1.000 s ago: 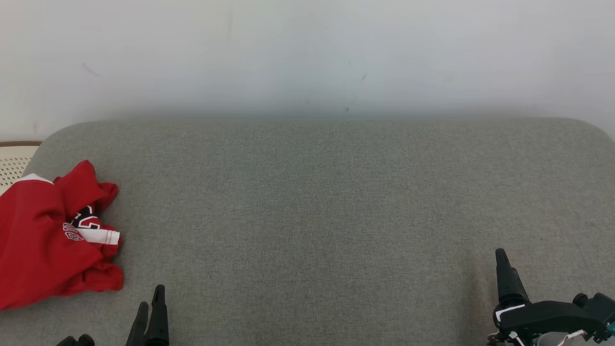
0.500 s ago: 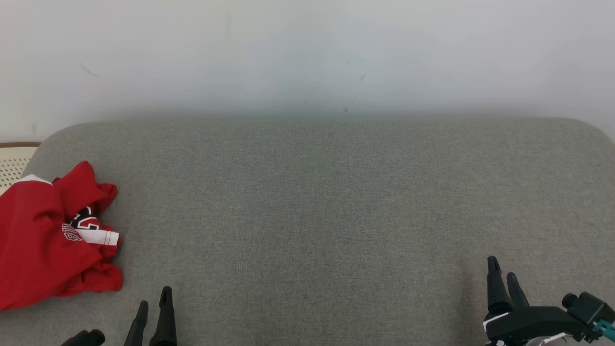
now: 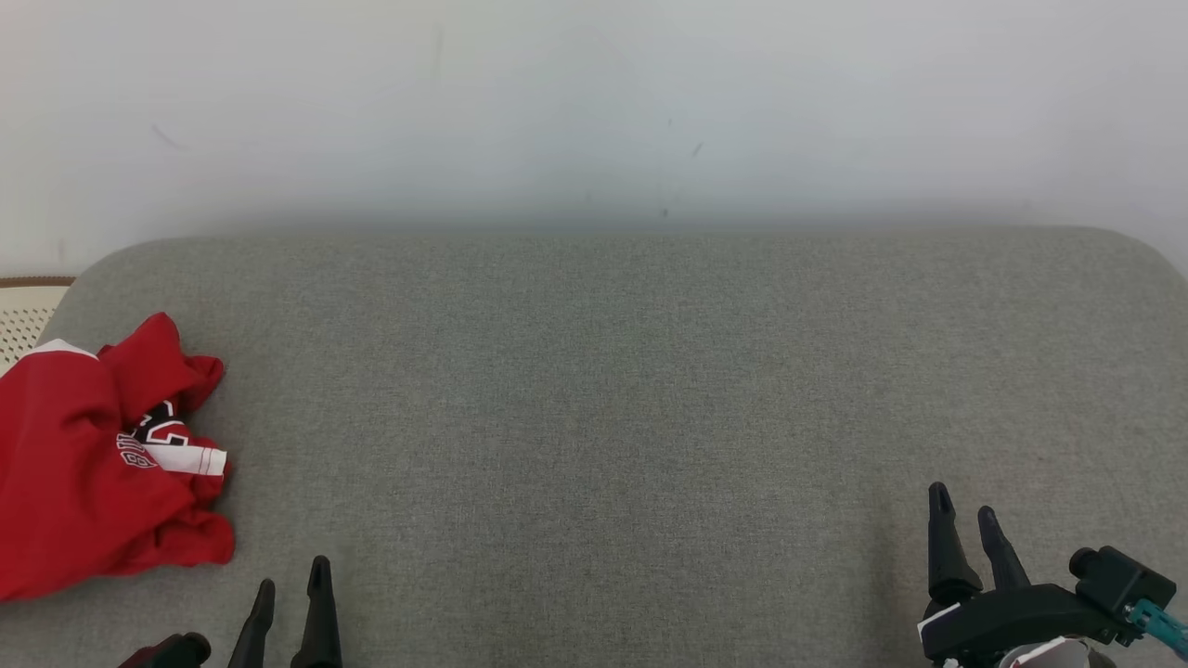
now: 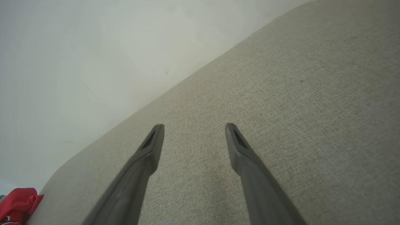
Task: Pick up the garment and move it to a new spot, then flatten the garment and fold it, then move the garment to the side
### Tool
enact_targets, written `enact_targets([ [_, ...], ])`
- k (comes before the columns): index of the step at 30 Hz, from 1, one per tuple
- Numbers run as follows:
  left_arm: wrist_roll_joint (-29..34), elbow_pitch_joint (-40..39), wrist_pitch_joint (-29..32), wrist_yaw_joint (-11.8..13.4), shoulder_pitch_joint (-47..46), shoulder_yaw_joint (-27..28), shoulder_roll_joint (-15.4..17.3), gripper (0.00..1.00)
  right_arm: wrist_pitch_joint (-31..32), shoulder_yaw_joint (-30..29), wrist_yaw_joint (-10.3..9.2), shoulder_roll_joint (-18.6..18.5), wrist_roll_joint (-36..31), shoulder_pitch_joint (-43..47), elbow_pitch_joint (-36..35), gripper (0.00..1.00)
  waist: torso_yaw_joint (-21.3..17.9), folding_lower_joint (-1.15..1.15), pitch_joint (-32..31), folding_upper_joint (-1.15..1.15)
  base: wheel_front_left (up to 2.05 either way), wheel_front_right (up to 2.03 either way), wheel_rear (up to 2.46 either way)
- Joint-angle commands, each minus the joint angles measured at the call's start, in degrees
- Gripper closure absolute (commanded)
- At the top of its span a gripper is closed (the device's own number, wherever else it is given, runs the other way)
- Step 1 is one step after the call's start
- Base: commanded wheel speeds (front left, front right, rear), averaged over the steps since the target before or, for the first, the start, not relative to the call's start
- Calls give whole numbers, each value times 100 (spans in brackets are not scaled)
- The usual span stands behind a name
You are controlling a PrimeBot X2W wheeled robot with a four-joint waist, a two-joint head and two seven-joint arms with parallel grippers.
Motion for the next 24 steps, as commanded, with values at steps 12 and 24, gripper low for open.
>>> enact_targets([
  [12, 1022, -27, -208, 141, 16, -107, 53, 0, -233, 337, 3, -135, -858, -63, -16, 0, -27, 0, -5, 0, 0, 0, 0],
  [24, 1605, -7, -347, 312, 82, -145, 56, 0, -384, 569, 3, -233, -1477, -51, 16, 0, -61, 0, -40, 0, 0, 0, 0],
])
